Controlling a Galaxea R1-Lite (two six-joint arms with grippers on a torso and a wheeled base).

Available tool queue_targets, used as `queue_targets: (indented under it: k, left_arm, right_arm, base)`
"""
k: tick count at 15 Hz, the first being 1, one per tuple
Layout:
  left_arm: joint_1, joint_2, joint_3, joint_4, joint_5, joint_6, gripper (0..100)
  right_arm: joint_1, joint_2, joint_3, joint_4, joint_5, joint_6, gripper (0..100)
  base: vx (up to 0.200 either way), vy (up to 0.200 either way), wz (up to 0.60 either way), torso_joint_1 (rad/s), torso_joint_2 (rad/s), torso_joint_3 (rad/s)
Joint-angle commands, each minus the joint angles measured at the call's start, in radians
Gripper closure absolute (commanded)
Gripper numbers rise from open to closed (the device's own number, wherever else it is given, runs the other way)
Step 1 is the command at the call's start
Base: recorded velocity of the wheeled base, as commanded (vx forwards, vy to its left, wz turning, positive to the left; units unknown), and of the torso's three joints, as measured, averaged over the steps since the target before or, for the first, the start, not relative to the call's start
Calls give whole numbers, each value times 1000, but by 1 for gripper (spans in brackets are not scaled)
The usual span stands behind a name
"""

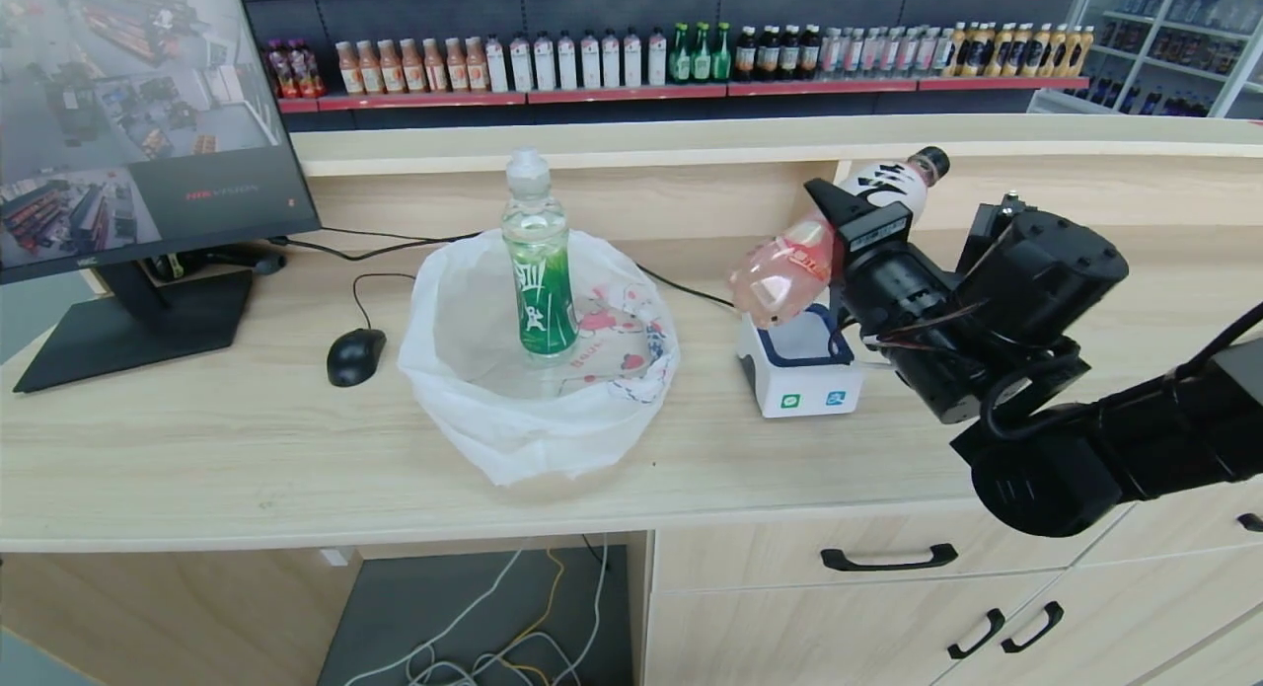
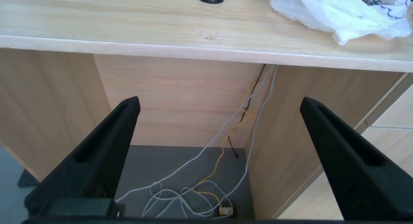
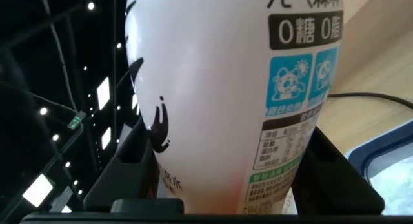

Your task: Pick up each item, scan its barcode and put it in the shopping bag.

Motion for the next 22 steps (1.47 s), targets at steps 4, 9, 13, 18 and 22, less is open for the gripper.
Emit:
queue_targets:
  k: [4,9,13,18,22]
  left_arm:
    - [0,0,0,0,0,0,0]
    - [0,0,0,0,0,0,0]
    - [0,0,0,0,0,0,0]
    - [0,0,0,0,0,0,0]
    - [0,0,0,0,0,0,0]
  right_arm:
    - [-26,58,-12,9,5,11,100]
    - [-66,95,-16,30,8,26,100]
    - [-70,101,-16,29,8,26,100]
    - [-75,102,-13,29,8,26,100]
    - [-79,105,-4,29,8,26,100]
  base:
    - [0,0,0,0,0,0]
    - [0,0,0,0,0,0]
    - [0,0,0,0,0,0]
    - [0,0,0,0,0,0]
    - [0,0,0,0,0,0]
